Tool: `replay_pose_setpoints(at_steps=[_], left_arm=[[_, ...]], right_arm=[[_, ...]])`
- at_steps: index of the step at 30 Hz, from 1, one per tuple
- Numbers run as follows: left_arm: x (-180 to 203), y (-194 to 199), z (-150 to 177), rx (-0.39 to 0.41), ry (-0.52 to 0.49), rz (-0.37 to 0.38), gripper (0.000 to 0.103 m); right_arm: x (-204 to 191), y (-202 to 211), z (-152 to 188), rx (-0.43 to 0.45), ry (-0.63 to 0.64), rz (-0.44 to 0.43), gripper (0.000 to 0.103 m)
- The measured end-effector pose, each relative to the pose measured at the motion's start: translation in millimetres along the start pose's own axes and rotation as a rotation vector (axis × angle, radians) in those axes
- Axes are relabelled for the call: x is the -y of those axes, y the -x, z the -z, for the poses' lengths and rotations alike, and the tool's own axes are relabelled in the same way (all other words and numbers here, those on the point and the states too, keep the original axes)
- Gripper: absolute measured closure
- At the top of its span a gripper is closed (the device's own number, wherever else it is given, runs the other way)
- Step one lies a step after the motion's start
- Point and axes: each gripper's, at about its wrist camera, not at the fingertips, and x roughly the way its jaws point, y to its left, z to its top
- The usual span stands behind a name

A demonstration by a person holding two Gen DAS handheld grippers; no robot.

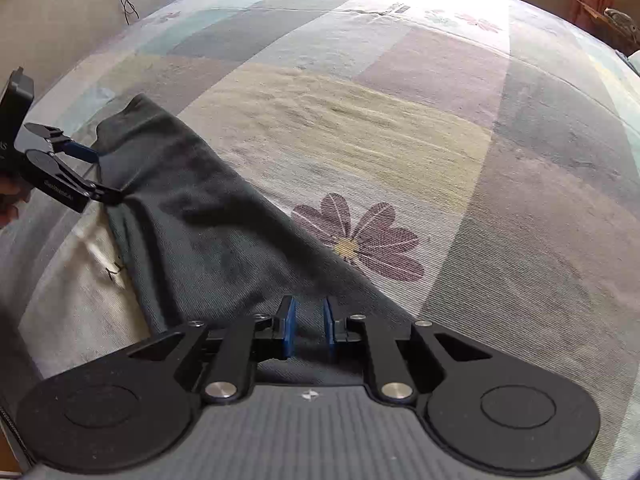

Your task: Fold clothes

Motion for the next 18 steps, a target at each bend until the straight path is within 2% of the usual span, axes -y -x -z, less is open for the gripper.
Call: replay_pose_setpoints(at_steps=[1, 4, 8, 10, 13, 15, 18], left_arm=[[3, 6, -4, 0.008, -0.011, -0.003, 0.008], [34, 25, -18, 0.115, -0.134, 0.018, 0.008], [78, 28, -32, 0.177, -0.180, 0.134, 0.008], [98, 25, -30, 0.188, -0.207, 0.164, 0.008], [115, 11, -16, 0.086, -0.209, 0.160, 0.008], [115, -1, 2, -0.031, -0.202, 0.149, 0.008], [108, 17, 7, 0.006, -0.201, 0.188, 0.012]], right_arm=[[-2, 3, 2, 0.001, 0.001, -0.007, 0.085], [-17, 5, 9, 0.004, 0.027, -0.040, 0.085], [-46, -7, 17, 0.008, 0.061, -0.063, 0.085], [-57, -16, 23, -0.007, 0.058, -0.061, 0.085], [-66, -23, 34, -0.095, 0.056, -0.101, 0.085], [-63, -15, 37, -0.104, 0.067, -0.142, 0.085], [-39, 4, 26, -0.029, 0.031, -0.134, 0.084]])
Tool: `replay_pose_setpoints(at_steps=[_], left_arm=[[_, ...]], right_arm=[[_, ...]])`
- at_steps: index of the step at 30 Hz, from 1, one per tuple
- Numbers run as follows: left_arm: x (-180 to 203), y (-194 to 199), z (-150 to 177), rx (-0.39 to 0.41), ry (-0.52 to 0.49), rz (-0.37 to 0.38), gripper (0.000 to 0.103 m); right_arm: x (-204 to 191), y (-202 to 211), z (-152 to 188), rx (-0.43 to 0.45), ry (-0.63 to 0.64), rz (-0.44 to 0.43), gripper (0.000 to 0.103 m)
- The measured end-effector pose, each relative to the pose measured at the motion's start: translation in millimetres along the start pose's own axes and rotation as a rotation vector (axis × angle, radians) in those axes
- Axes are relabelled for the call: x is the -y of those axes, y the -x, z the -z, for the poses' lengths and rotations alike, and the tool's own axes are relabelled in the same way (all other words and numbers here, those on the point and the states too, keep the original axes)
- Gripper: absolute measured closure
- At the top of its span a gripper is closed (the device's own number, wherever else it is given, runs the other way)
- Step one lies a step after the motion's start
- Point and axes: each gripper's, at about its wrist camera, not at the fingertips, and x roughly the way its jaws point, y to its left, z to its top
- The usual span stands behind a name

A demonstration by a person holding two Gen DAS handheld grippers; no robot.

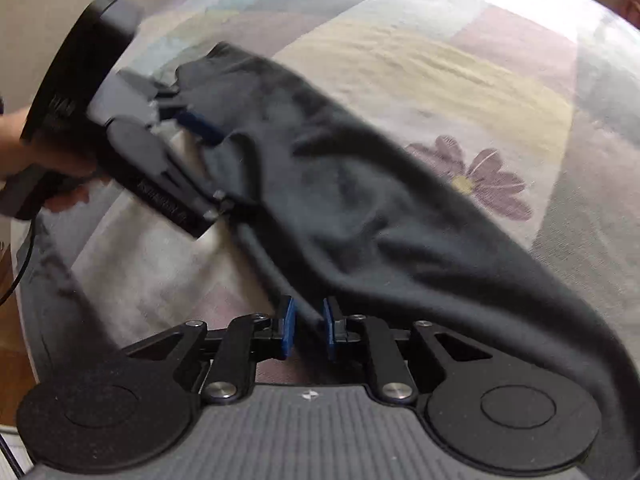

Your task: Fold clothes

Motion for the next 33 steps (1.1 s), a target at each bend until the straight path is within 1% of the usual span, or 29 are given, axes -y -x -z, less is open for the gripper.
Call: replay_pose_setpoints(at_steps=[2, 3, 4, 5, 6, 8, 9, 11, 13, 14, 15, 16, 18, 20, 21, 22, 23, 24, 25, 26, 27, 28, 29, 33], left_arm=[[-4, 16, -12, 0.075, -0.002, 0.003, 0.012], [-6, 21, -21, 0.106, -0.018, 0.003, 0.012], [-6, 20, -32, 0.122, -0.050, 0.004, 0.012], [-5, 18, -42, 0.137, -0.084, 0.005, 0.012], [-5, 16, -53, 0.151, -0.117, 0.006, 0.012], [1, 4, -70, 0.153, -0.228, -0.005, 0.012], [5, -3, -76, 0.144, -0.287, -0.002, 0.013], [12, -16, -86, 0.123, -0.407, 0.007, 0.021], [20, -27, -88, 0.084, -0.517, 0.014, 0.035], [23, -31, -88, 0.067, -0.563, 0.026, 0.037], [26, -35, -87, 0.057, -0.596, 0.037, 0.041], [27, -37, -88, 0.044, -0.616, 0.060, 0.043], [28, -39, -89, 0.023, -0.673, 0.088, 0.043], [29, -43, -92, 0.003, -0.728, 0.112, 0.042], [29, -45, -95, -0.006, -0.754, 0.121, 0.039], [28, -49, -101, -0.039, -0.756, 0.146, 0.039], [26, -52, -108, -0.074, -0.754, 0.173, 0.039], [24, -56, -114, -0.110, -0.752, 0.199, 0.037], [24, -59, -119, -0.130, -0.752, 0.210, 0.034], [26, -59, -121, -0.143, -0.771, 0.209, 0.034], [30, -58, -120, -0.149, -0.800, 0.200, 0.035], [32, -55, -118, -0.150, -0.825, 0.191, 0.039], [33, -51, -115, -0.146, -0.824, 0.190, 0.041], [31, -36, -100, -0.126, -0.772, 0.170, 0.041]], right_arm=[[24, 11, -16, 0.065, -0.035, 0.015, 0.082], [34, 15, -24, 0.095, -0.032, 0.034, 0.076], [46, 15, -34, 0.111, -0.023, 0.044, 0.067], [57, 14, -43, 0.123, -0.017, 0.054, 0.064], [67, 13, -50, 0.134, -0.013, 0.064, 0.063], [82, 6, -58, 0.126, 0.012, 0.068, 0.063], [88, 1, -61, 0.119, 0.027, 0.068, 0.062], [98, -9, -61, 0.083, 0.059, 0.042, 0.062], [103, -16, -57, 0.055, 0.062, 0.021, 0.062], [104, -20, -54, 0.035, 0.065, 0.003, 0.063], [105, -23, -52, 0.021, 0.072, -0.009, 0.063], [104, -25, -49, 0.016, 0.082, -0.012, 0.063], [104, -30, -45, -0.003, 0.092, -0.027, 0.063], [100, -34, -42, -0.014, 0.133, -0.020, 0.063], [98, -35, -41, -0.017, 0.157, -0.015, 0.065], [96, -36, -40, -0.021, 0.180, -0.010, 0.070], [95, -37, -40, -0.027, 0.195, -0.011, 0.071], [95, -37, -41, -0.032, 0.199, -0.014, 0.077], [95, -38, -42, -0.034, 0.199, -0.016, 0.094], [95, -37, -43, -0.036, 0.198, -0.020, 0.099], [92, -35, -43, -0.032, 0.209, -0.012, 0.099], [87, -32, -42, -0.021, 0.231, 0.007, 0.100], [81, -28, -40, -0.008, 0.253, 0.023, 0.100], [53, -10, -23, 0.045, 0.359, 0.063, 0.100]])
